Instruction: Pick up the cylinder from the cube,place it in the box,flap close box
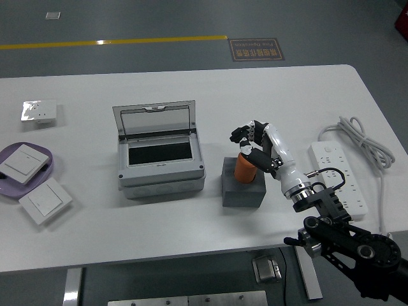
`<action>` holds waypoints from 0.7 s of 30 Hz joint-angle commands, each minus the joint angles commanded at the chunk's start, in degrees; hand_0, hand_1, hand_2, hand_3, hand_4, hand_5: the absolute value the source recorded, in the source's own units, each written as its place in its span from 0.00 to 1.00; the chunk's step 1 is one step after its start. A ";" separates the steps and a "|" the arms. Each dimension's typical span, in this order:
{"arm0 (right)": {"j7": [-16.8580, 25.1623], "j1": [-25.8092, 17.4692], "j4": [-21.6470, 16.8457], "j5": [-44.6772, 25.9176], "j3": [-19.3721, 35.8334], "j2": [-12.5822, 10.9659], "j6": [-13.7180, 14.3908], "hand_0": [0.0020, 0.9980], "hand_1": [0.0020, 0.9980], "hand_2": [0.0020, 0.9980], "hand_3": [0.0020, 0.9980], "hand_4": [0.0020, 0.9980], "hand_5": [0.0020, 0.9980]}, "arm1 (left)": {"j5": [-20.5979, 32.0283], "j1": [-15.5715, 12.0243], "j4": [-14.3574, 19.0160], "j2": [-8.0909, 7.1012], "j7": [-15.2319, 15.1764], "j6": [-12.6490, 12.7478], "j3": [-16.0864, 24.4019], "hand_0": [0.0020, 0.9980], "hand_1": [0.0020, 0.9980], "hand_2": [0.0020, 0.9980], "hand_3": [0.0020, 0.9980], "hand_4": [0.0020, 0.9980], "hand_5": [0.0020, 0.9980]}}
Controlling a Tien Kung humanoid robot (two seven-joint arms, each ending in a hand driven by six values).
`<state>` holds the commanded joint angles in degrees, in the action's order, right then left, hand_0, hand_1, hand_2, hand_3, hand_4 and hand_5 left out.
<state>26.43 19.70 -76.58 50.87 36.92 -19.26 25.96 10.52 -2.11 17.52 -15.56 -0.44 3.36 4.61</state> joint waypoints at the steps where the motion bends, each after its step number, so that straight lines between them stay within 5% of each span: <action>1: 0.03 -0.05 -0.05 -0.01 0.13 -0.05 -0.03 0.48 0.43 0.38 0.28 0.00 0.00 | 0.04 -0.03 0.00 0.00 0.00 0.00 -0.05 0.61 0.63 0.63 0.66 0.73 0.23; 12: 0.30 -0.42 0.18 -0.47 1.08 -0.37 -1.15 0.49 0.44 0.39 0.28 0.00 0.00 | 0.17 -0.08 -0.03 -0.04 0.00 0.01 -0.24 0.61 0.63 0.63 0.66 0.73 0.24; 13: 0.41 -0.44 0.19 -0.55 1.10 -0.35 -1.13 0.58 0.49 0.45 0.41 0.24 0.00 | 0.15 -0.10 -0.03 -0.03 0.01 0.00 -0.22 0.61 0.63 0.63 0.66 0.73 0.24; 17: 0.69 -0.52 0.28 -0.77 1.20 -0.24 -1.28 0.58 0.49 0.45 0.41 0.24 0.00 | 0.22 -0.21 -0.04 -0.04 0.02 -0.01 -0.33 0.61 0.63 0.63 0.66 0.73 0.24; 18: 0.71 -0.54 0.31 -0.83 1.22 -0.22 -1.34 0.60 0.62 0.60 0.66 0.44 0.17 | 0.26 -0.23 -0.05 -0.05 0.03 0.00 -0.36 0.61 0.63 0.63 0.66 0.73 0.24; 21: 0.95 -0.59 0.39 -1.16 1.27 -0.20 -1.39 0.60 0.62 0.60 0.66 0.44 0.17 | 0.34 -0.29 -0.06 -0.11 0.03 0.01 -0.40 0.61 0.63 0.63 0.66 0.73 0.24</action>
<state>27.38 19.11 -76.19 49.71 38.19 -19.46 24.57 10.86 -2.40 17.46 -15.67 -0.41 3.36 4.21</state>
